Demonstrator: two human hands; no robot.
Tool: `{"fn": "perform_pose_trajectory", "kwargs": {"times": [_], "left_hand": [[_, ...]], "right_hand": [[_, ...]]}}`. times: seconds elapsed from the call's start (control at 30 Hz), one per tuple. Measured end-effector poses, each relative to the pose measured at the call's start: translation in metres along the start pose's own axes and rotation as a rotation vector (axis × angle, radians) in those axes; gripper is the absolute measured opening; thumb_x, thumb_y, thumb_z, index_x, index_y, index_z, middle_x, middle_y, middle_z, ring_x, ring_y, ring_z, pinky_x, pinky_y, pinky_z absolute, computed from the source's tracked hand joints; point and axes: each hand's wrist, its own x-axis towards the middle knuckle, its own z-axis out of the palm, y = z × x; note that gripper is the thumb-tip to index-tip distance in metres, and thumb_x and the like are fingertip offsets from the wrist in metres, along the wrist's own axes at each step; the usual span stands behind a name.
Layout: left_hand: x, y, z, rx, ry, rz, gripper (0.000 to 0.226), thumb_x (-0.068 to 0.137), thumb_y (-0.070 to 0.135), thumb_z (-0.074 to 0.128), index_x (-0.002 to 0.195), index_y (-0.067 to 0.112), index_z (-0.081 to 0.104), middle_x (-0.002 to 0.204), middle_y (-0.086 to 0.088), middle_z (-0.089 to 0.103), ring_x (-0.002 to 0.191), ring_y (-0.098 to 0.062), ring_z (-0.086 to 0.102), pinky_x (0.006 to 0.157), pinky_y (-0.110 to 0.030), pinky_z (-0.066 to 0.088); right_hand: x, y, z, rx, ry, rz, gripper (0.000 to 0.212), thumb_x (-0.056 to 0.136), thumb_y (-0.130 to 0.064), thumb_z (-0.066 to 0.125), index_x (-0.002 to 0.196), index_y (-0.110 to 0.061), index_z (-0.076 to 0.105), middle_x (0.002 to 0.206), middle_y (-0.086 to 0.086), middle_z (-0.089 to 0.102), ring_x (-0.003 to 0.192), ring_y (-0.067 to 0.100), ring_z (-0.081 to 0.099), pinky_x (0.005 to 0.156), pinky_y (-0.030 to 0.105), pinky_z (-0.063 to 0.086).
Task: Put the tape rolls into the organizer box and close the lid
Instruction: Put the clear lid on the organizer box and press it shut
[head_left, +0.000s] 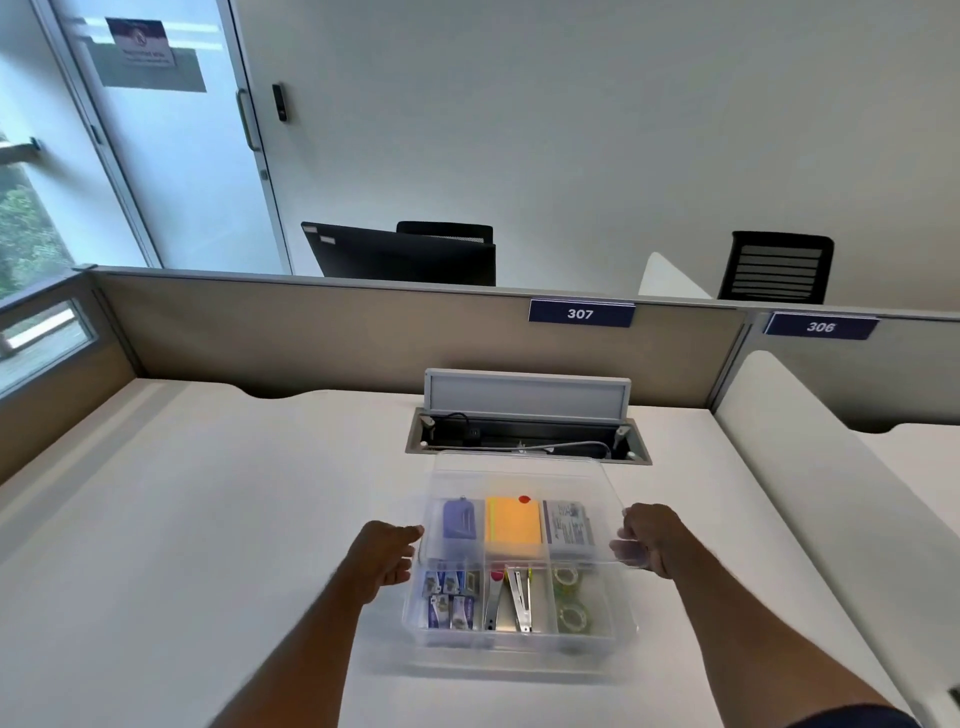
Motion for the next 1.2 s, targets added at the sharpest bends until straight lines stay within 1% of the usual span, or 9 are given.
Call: {"fn": "perform_pose_trajectory", "kwargs": {"times": [0.1,0.23,0.4,0.53,0.67,0.77,0.9,1.0,1.2], "left_hand": [[0.003,-0.004,0.003,0.085,0.049,0.000,0.019,0.084,0.015,0.069,0.081,-0.001,0.058,0.072,-0.017,0.058,0.059,-0.023,0.051,0.056,-0.030,0.047],[-0.001,-0.011,0.005,0.146,0.068,-0.022,0.010,0.077,0.000,0.057,0.067,0.002,0.058,0.067,-0.016,0.052,0.053,-0.022,0.044,0.054,-0.027,0.039],[-0.004,-0.023,0.009,0.047,0.071,-0.017,0.019,0.088,0.013,0.058,0.073,0.002,0.058,0.069,-0.017,0.053,0.058,-0.024,0.047,0.059,-0.032,0.043],[-0.010,-0.028,0.012,0.162,0.111,0.072,0.045,0.086,0.043,0.063,0.058,0.008,0.055,0.053,-0.009,0.054,0.048,-0.022,0.048,0.061,-0.030,0.045],[-0.012,-0.031,0.013,0.279,0.125,0.152,0.050,0.085,0.030,0.067,0.044,0.017,0.042,0.053,-0.019,0.054,0.049,-0.023,0.043,0.065,-0.035,0.039],[-0.020,-0.028,0.018,0.377,0.146,0.110,0.033,0.088,0.021,0.060,0.058,0.026,0.049,0.099,-0.020,0.069,0.078,-0.025,0.056,0.079,-0.036,0.050],[-0.023,-0.034,0.020,0.428,0.173,0.153,0.022,0.087,0.025,0.053,0.067,0.018,0.060,0.109,-0.019,0.069,0.089,-0.028,0.060,0.090,-0.037,0.051],[-0.023,-0.043,0.023,0.405,0.243,0.184,0.031,0.084,0.018,0.060,0.112,0.008,0.066,0.128,-0.013,0.062,0.115,-0.029,0.058,0.101,-0.032,0.043],[-0.026,-0.047,0.026,0.391,0.308,0.226,0.025,0.082,0.014,0.059,0.106,0.014,0.065,0.111,-0.011,0.071,0.084,-0.024,0.062,0.075,-0.024,0.038]], "right_hand": [[-0.007,0.009,0.001,-0.173,0.046,-0.090,0.009,0.083,-0.007,0.050,0.081,-0.015,0.053,0.081,0.014,0.057,0.059,0.028,0.062,0.057,0.033,0.053],[-0.021,0.030,0.005,-0.383,0.171,-0.186,0.018,0.077,-0.015,0.047,0.086,-0.018,0.062,0.074,0.009,0.063,0.057,0.035,0.070,0.049,0.029,0.046],[-0.028,0.054,0.008,-0.678,0.289,-0.300,0.029,0.092,-0.022,0.046,0.114,-0.015,0.063,0.117,0.011,0.066,0.106,0.032,0.064,0.091,0.037,0.052],[-0.033,0.059,0.014,-0.697,0.300,-0.326,0.026,0.092,-0.021,0.044,0.101,-0.009,0.065,0.114,0.015,0.066,0.106,0.036,0.062,0.089,0.035,0.050],[-0.039,0.060,0.015,-0.699,0.321,-0.320,0.025,0.089,-0.015,0.043,0.094,-0.004,0.065,0.108,0.019,0.067,0.102,0.039,0.063,0.084,0.035,0.050],[-0.041,0.061,0.015,-0.706,0.338,-0.298,0.024,0.088,-0.008,0.044,0.101,-0.004,0.064,0.111,0.019,0.066,0.105,0.039,0.063,0.087,0.036,0.051],[-0.042,0.065,0.012,-0.710,0.351,-0.274,0.025,0.087,-0.002,0.041,0.105,-0.002,0.059,0.113,0.023,0.063,0.107,0.042,0.061,0.090,0.039,0.052],[-0.044,0.070,0.014,-0.724,0.338,-0.298,0.023,0.089,-0.005,0.041,0.106,-0.003,0.056,0.112,0.022,0.063,0.105,0.041,0.061,0.088,0.039,0.052],[-0.052,0.082,0.023,-0.892,0.414,-0.465,0.022,0.098,-0.018,0.035,0.105,-0.009,0.054,0.101,0.015,0.067,0.095,0.037,0.067,0.077,0.036,0.053]]}}
